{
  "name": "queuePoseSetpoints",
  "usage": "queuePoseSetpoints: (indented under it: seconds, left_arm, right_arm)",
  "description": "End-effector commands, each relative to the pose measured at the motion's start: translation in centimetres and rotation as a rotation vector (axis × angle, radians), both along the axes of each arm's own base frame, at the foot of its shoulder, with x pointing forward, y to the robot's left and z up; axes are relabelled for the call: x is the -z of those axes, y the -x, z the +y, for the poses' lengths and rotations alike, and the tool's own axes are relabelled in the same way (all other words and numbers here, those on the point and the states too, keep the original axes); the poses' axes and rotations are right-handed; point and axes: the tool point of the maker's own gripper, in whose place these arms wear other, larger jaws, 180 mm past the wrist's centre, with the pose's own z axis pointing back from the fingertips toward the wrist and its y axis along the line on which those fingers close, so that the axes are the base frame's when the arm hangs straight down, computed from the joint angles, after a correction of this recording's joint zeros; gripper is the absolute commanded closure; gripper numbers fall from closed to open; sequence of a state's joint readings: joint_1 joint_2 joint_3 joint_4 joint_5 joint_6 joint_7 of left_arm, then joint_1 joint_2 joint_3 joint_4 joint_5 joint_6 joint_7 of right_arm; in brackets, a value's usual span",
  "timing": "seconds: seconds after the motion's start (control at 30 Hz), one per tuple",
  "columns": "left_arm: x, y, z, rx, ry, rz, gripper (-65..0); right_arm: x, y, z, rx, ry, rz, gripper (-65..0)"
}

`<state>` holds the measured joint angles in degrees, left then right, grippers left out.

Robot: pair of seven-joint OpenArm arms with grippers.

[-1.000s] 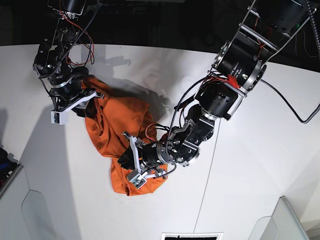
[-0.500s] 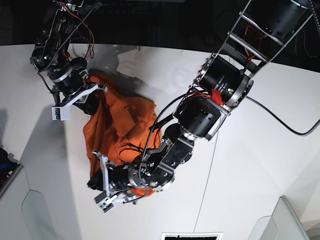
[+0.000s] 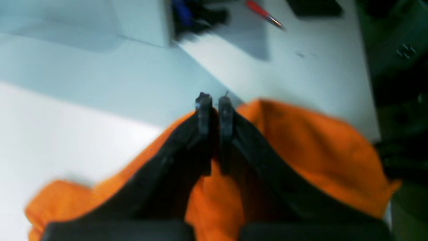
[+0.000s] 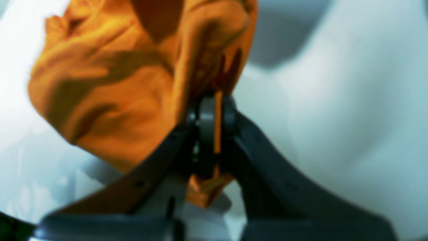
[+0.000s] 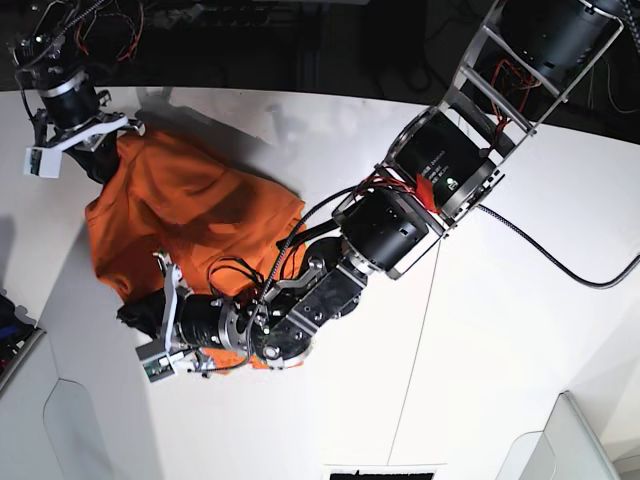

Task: Layout the t-shirt on the table in an organized manner, then fold the t-shirt properly
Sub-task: 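Pull the shirt with both grippers, spreading it, then release with the left gripper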

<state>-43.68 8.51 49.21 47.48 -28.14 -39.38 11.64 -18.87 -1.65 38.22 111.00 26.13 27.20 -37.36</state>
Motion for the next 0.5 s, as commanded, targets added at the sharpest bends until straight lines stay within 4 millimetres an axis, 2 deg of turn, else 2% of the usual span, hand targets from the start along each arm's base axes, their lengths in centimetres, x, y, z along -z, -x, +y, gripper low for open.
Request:
queuePoseSetpoints:
  seconds: [0.0,0.07,0.1,0.2,0.23,0.3,0.33,0.4,0.47]
  left_arm:
    - [-2.0,0.3,-1.0,0.03,0.051,-0.02,0.0]
    - [-0.6,1.6,-1.3,0.049,0.038,0.007,0.0]
    - [0.0,2.0,-1.3,0.052,0.036,0.02,-5.8]
    - [0.8,2.7,-1.3,0.052,0.035,0.044,-31.6]
    - [1.0,2.8,-1.3,0.052,0.035,0.049,-37.7]
    - [1.3,2.9,-1.2,0.053,0.02,0.054,-40.6]
    - [1.5,2.8,-1.1,0.051,0.005,0.056,-40.6]
    - [1.6,2.2,-0.6,0.031,-0.017,0.068,-40.6]
    - [0.7,1.2,-0.1,-0.002,-0.002,0.086,-40.6]
  right_arm:
    - [-1.3,-0.1,-1.1,0.027,0.013,-0.047,0.0]
    - [-1.2,1.1,-2.8,0.073,0.035,-0.028,0.0]
    - [-1.1,1.6,-3.5,0.092,0.043,-0.022,0.0]
    - [-1.4,2.2,-4.5,0.127,0.033,-0.026,-0.1]
    - [-1.6,2.2,-4.6,0.134,0.024,-0.038,-9.0]
    - [-2.2,1.9,-4.8,0.136,0.008,-0.063,-24.1]
    - [-2.5,1.7,-4.9,0.137,0.007,-0.074,-28.4]
    - [-3.3,0.9,-5.1,0.137,0.005,-0.107,-29.7]
    - [-4.2,-0.1,-5.3,0.14,0.008,-0.144,-29.6]
